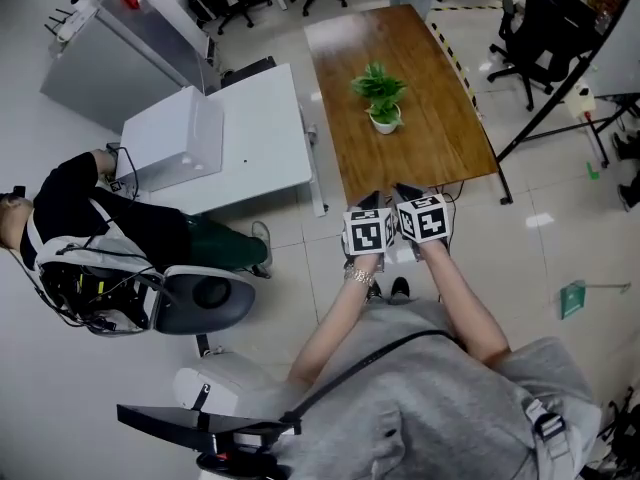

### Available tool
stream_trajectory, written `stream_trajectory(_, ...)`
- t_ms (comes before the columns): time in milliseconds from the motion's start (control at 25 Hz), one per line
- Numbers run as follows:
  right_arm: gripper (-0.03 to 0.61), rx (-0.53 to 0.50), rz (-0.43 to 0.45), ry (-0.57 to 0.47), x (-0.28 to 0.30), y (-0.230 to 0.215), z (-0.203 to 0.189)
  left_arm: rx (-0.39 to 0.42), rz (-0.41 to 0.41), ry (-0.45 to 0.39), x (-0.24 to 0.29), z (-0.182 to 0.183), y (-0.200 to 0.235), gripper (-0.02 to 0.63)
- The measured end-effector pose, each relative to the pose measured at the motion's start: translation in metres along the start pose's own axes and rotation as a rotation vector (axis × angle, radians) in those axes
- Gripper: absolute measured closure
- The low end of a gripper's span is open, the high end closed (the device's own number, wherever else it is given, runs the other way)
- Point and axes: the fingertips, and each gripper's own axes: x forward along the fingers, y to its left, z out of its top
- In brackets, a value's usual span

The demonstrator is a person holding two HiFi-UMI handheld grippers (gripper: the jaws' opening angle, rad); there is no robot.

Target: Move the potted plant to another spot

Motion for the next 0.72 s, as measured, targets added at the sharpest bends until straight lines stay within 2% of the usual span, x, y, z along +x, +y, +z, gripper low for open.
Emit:
stream_trajectory(120, 0.555, 0.007, -0.009, 0.005, 0.001, 0.005, 0.0, 0.04, -0.01, -0.01, -0.004, 0.0, -0.002, 0.597)
stream_trajectory(280, 0.555, -0.008, 0.0, -0.007, -0.003, 0.013, 0.003, 0.019, -0.023, -0.009, -0.01, -0.003, -0.004, 0.597)
stream_trajectory(720, 0.555, -0.015, -0.007, -0.041, -0.015, 0.026, 0.013, 0.038, -0.03, -0.015, -0.018, -0.004, 0.002, 0.597)
